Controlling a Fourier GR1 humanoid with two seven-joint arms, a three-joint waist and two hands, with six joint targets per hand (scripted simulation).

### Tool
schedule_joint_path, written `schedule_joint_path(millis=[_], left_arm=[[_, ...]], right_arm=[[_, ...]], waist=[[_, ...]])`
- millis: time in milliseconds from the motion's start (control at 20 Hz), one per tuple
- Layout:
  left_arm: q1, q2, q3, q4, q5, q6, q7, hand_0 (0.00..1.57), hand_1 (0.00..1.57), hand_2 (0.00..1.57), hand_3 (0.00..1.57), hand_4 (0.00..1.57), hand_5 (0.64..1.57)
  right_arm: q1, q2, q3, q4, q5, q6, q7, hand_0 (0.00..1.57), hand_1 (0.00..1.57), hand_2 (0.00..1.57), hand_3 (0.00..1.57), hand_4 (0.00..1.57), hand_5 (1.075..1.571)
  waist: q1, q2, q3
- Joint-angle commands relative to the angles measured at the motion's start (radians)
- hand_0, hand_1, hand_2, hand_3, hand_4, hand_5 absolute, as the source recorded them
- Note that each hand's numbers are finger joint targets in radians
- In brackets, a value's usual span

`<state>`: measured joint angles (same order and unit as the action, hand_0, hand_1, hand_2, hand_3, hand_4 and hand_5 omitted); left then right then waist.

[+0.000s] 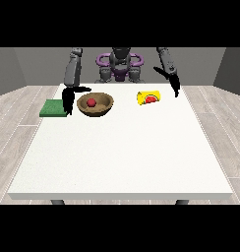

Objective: Pick the cup and pour the ball into the bowl, then pick the bowl and place it on the pad

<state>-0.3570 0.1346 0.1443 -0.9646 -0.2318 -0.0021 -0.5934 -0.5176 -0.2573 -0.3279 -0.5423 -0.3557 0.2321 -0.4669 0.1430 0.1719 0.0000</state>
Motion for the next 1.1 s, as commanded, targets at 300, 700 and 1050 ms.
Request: schedule_joint_path(millis=[300,700,1050], left_arm=[[-0.013,0.017,-0.023,-0.150,0.014,-0.026,0.044,0.00,0.00,0.00,0.00,0.00,0.694],[-0.091,0.007,-0.087,-0.207,-0.007,-0.070,0.044,0.00,0.00,0.00,0.00,0.00,0.709],[-0.117,-0.007,-0.126,-0.227,-0.020,-0.090,0.048,0.00,0.00,0.00,0.00,0.00,0.715]], right_arm=[[-0.090,0.011,-0.046,0.114,-0.034,-0.030,-0.075,0.00,0.00,0.00,0.00,0.00,1.569],[0.054,-0.097,0.165,0.156,0.276,-0.347,-0.045,1.57,1.57,1.57,1.57,1.11,1.559],[0.163,-0.248,0.195,0.095,0.387,-0.558,-0.031,1.57,1.57,1.57,1.57,1.29,1.569]], waist=[[0.060,0.116,0.0010],[0.206,0.217,-0.0065],[0.282,0.240,-0.0096]])
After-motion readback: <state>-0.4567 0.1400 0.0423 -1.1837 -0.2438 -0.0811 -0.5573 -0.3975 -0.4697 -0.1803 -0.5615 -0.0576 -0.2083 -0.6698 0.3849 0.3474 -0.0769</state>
